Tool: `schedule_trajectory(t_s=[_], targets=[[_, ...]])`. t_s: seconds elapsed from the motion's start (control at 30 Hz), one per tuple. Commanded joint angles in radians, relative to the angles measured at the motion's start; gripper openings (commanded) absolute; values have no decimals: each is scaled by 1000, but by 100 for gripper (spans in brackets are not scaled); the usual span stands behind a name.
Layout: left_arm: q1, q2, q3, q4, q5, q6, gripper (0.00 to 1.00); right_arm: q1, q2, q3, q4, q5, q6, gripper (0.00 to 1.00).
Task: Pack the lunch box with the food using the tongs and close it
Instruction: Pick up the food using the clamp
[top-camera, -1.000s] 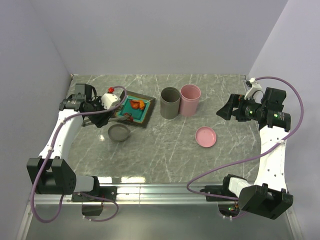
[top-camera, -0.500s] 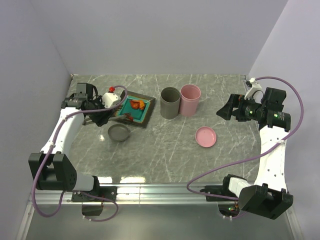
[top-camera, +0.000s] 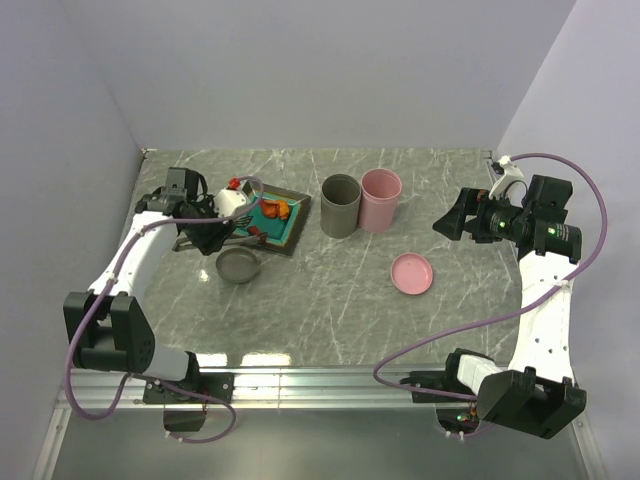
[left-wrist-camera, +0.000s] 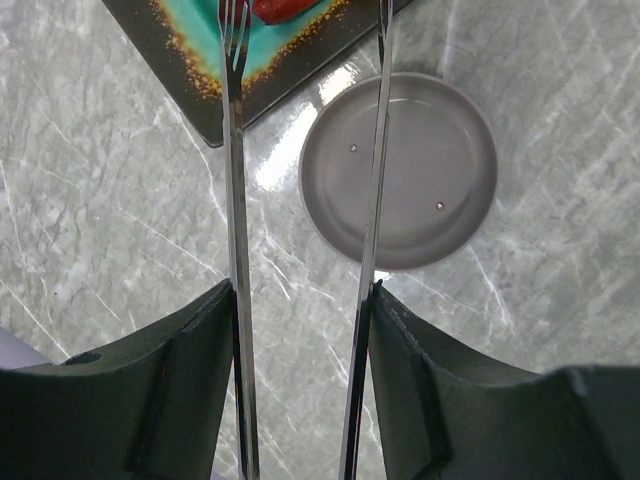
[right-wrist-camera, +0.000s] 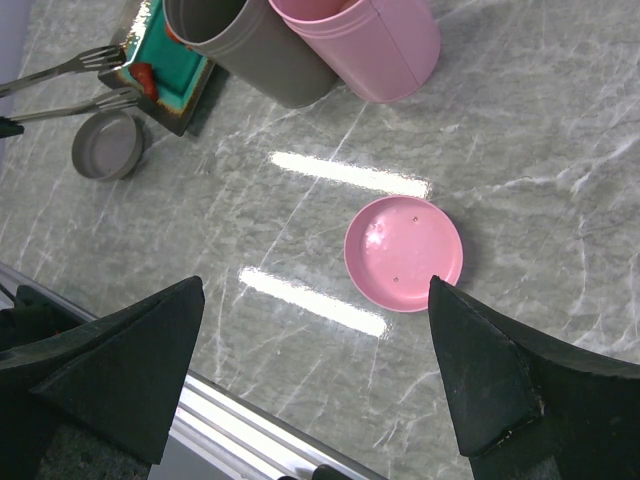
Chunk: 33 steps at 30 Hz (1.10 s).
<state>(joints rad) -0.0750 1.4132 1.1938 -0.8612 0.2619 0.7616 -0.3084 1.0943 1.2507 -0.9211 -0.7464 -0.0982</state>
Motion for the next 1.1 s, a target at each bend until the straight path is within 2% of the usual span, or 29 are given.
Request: schedule_trajectory(t_s=[0.0, 0.33, 0.57, 1.07], targets=[[-16, 16, -5, 53, -24, -19, 57, -9, -19, 10, -1, -4, -8, 100], [-37, 62, -2, 126, -61, -68, 57, -9, -16, 18, -5, -2, -6, 100], [-37, 148, 69, 165, -85, -153, 57, -9, -14, 24, -10, 2, -8, 100], [-11, 167, 78, 88, -64, -176, 56, -9, -13, 27, -12, 2, -8, 100]])
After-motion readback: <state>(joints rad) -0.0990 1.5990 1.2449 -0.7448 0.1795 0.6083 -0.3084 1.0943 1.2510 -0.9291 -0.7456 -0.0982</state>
